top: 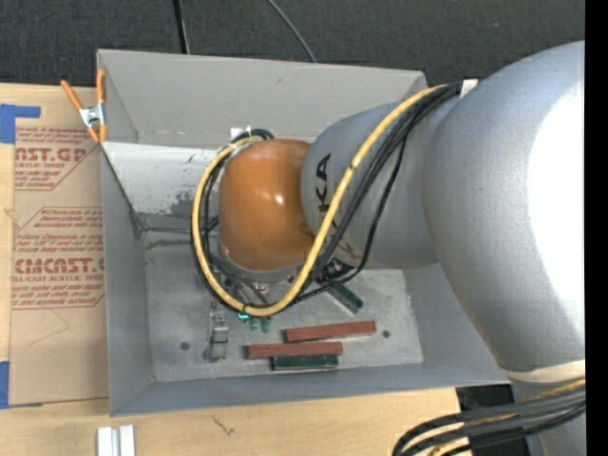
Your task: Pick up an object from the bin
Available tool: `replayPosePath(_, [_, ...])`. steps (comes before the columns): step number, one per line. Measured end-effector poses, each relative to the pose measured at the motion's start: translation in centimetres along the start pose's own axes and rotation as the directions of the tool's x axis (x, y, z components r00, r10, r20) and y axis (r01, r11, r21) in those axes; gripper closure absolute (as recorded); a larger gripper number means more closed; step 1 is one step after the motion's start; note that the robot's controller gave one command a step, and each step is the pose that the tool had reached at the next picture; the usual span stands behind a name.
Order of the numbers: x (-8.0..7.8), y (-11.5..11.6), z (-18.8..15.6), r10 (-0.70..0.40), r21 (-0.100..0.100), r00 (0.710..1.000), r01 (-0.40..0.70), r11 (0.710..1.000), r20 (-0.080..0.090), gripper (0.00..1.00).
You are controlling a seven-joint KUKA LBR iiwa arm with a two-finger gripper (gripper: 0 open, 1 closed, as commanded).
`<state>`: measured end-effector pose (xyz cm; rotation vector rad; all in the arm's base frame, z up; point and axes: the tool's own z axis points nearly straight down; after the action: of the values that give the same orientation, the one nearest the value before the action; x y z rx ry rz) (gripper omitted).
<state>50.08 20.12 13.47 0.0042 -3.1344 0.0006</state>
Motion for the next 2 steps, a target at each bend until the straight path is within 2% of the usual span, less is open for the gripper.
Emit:
replayPosePath(1, [-0.2,-0.1,-0.4,0.002,-0.002,1.0,-0.002,1.0,0.007,0.0])
replayPosePath(2, [-3.2,-2.9,-0.2,-0.078,-0.003,0.997,0.078,0.997,0.008,0.0])
